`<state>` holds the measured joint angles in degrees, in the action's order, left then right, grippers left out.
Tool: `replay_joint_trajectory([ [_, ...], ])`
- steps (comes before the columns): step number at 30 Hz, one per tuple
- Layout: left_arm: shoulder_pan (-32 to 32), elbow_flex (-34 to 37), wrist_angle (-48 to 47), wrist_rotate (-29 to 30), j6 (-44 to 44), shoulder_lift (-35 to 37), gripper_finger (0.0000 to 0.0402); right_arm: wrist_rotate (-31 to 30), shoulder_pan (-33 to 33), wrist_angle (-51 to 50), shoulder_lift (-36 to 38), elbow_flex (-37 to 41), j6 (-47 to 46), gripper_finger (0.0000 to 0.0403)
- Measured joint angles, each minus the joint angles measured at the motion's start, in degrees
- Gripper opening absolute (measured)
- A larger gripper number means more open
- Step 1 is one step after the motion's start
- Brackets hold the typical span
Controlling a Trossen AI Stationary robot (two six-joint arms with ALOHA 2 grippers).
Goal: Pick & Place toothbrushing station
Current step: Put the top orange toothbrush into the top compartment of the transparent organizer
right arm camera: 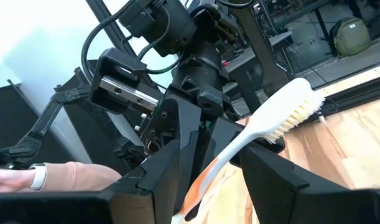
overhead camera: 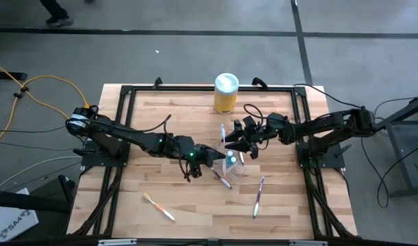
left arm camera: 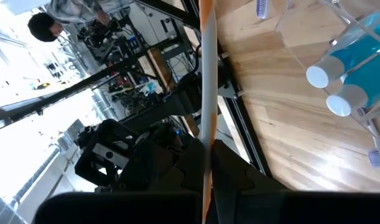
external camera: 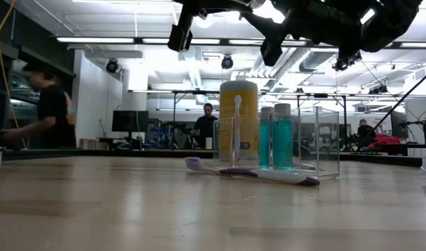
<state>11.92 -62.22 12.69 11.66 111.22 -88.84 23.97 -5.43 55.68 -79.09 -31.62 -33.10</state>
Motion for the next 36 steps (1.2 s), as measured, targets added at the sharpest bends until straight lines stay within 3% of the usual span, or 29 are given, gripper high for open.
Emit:
replay_joint_trajectory([
  [5, 0.02, 0.00, -0.02, -1.09, -0.02, 0.00, 0.0003, 0.04, 0.00, -0.01, 0.00, 0.00, -0.11, 0.0143],
  [18, 1.63, 0.00, -0.48, -1.11, 2.38, 0.00, 0.0003, 0.42, 0.07, 0.22, 0.00, -0.04, -0.96, 0.0013],
  [30, 4.35, 0.07, -0.38, -0.72, -0.16, -0.02, 0.0043, 1.49, 0.68, 0.18, 0.00, -0.09, -4.14, 0.0004],
  [36, 5.01, 0.09, -0.37, -2.49, -2.53, -0.07, 0.0056, -1.35, 0.43, 0.50, 0.02, -0.13, -3.91, 0.0001],
])
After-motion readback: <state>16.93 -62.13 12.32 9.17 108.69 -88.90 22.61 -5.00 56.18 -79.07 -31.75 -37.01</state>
